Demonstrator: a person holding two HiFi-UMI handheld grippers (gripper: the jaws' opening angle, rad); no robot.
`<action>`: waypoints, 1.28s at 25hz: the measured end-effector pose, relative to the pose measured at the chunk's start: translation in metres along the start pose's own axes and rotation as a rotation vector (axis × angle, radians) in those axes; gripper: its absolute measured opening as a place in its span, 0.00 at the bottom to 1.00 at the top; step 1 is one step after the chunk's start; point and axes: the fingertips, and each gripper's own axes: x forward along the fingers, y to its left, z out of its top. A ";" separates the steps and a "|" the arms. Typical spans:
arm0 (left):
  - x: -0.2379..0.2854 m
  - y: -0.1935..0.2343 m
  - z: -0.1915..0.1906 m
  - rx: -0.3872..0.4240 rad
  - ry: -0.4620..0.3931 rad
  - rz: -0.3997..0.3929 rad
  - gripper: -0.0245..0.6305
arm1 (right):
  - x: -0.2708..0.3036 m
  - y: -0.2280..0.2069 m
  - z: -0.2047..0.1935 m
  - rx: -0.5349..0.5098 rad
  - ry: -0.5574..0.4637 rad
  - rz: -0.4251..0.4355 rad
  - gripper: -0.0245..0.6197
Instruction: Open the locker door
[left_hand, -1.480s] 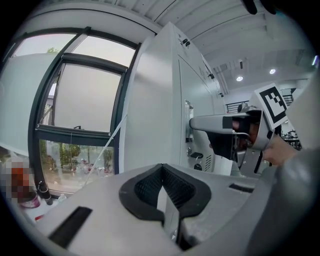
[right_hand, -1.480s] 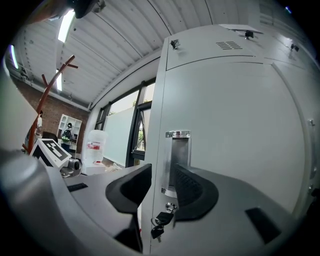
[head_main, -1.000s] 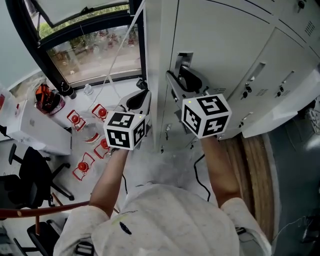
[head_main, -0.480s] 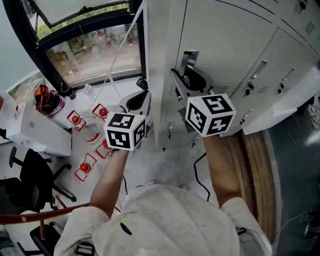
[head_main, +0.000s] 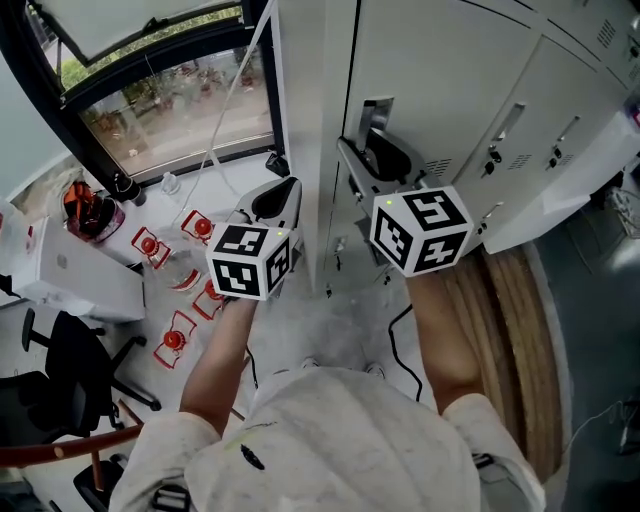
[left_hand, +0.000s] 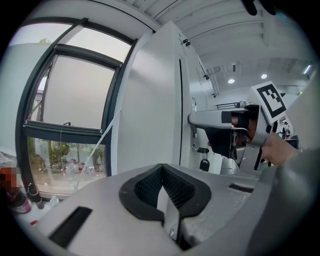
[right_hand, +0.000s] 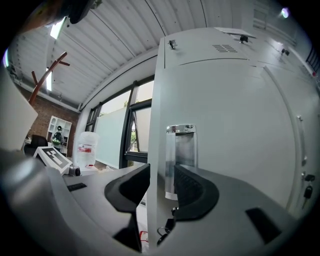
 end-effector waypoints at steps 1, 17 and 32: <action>0.001 -0.002 0.000 0.002 0.000 -0.007 0.05 | -0.002 0.000 0.000 -0.001 -0.002 -0.008 0.24; 0.013 -0.027 -0.011 -0.010 0.028 -0.122 0.05 | -0.033 0.003 0.002 -0.024 -0.031 -0.092 0.24; 0.009 -0.062 -0.003 0.009 0.023 -0.164 0.05 | -0.070 0.004 0.002 -0.023 -0.034 -0.082 0.26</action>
